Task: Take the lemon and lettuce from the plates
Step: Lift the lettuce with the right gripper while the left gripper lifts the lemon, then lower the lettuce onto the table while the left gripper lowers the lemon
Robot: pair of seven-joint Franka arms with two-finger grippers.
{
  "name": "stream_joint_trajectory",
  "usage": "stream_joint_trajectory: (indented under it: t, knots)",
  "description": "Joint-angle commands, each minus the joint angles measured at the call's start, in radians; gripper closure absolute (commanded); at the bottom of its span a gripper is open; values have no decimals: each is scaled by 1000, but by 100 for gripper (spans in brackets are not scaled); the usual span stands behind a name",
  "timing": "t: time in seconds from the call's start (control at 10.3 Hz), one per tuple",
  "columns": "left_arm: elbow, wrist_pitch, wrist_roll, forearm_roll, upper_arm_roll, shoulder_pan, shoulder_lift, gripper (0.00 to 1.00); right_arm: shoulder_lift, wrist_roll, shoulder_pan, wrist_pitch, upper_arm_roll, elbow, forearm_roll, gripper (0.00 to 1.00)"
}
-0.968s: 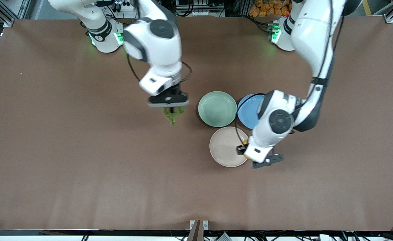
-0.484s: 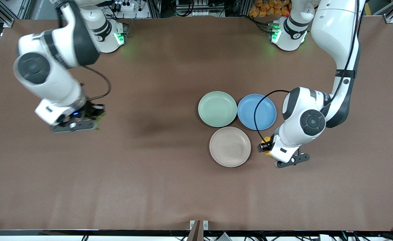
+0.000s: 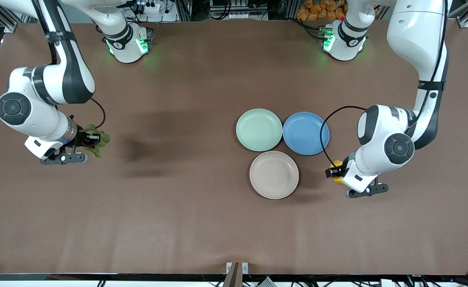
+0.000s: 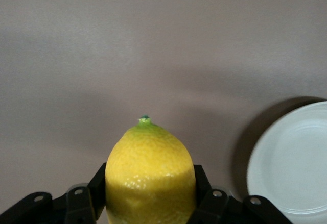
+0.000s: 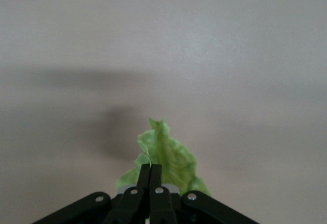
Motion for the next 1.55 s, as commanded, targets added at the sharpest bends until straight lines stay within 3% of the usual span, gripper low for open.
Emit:
stream_joint_trajectory:
  t: [0.0,0.19,0.48,0.97,1.06,1.16,1.35,1.45]
  knots:
    - [-50,7,66,43,-4,48,-34,100,33,-13,-28,200,-13,-133,26,100]
    - [-60,20,155,50,-4,107,-31,100,104,0,-32,272,-33,-127,33,100]
    - [-77,91,259,50,-7,167,-8,100,135,2,-17,288,-33,-106,153,100]
    - [-73,158,278,101,-5,170,78,100,152,5,2,287,-35,-101,208,100]
    - [-73,159,278,101,-6,170,85,66,149,8,3,268,-35,-108,208,100]
    - [-73,159,278,102,-6,169,91,5,137,7,4,213,-36,-112,208,100]
    - [-77,159,279,101,-7,174,81,0,143,4,10,202,-40,-90,207,96]
    - [-82,159,279,101,-9,177,70,0,146,2,13,191,-41,-63,205,9]
